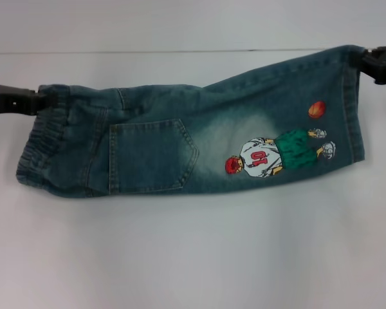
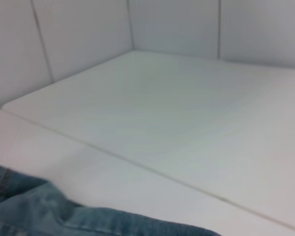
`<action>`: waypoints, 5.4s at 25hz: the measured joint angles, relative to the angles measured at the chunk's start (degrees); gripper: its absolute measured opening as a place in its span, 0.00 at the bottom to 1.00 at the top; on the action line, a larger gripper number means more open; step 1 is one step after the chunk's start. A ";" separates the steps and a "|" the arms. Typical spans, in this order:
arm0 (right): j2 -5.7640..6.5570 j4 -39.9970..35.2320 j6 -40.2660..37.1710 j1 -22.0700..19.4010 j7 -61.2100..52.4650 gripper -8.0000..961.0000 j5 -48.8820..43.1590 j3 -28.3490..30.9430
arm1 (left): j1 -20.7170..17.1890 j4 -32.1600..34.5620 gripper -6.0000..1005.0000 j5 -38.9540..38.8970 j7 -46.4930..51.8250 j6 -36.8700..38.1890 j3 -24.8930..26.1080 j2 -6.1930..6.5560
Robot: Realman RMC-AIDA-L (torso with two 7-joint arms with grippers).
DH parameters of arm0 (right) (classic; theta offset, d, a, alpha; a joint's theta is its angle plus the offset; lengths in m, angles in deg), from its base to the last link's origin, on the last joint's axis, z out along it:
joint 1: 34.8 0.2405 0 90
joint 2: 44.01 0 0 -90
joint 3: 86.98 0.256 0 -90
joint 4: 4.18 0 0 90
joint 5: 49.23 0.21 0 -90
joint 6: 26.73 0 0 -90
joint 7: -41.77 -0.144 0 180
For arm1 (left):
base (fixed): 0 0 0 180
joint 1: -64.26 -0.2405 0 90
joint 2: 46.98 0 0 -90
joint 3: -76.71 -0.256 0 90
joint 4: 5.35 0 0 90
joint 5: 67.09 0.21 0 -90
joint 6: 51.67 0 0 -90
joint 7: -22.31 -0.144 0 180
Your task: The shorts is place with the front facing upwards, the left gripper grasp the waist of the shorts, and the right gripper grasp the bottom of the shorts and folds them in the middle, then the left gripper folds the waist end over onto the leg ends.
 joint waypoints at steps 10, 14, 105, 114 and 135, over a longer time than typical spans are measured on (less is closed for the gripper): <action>-1.36 7.59 16.15 1.36 1.60 0.05 -0.29 -6.56 | -0.71 -1.19 0.07 -0.31 -0.49 -5.73 -0.51 -1.01; -1.43 10.39 20.81 1.33 1.83 0.05 -0.21 -7.09 | -1.32 -1.72 0.07 -0.33 -0.49 -7.59 -0.52 -1.37; -1.65 12.96 -16.60 -14.15 38.47 0.87 19.29 -9.23 | -20.42 -2.50 0.61 -28.07 -26.80 11.79 7.02 -2.51; -1.55 16.56 -16.05 -15.40 40.70 0.87 17.02 -9.96 | -21.07 -6.91 0.61 -25.37 -29.48 10.15 11.19 -3.70; -1.74 17.99 -17.11 -14.47 40.37 0.87 15.95 -10.60 | -15.46 -5.54 0.60 -7.39 -27.26 -3.98 4.39 -1.40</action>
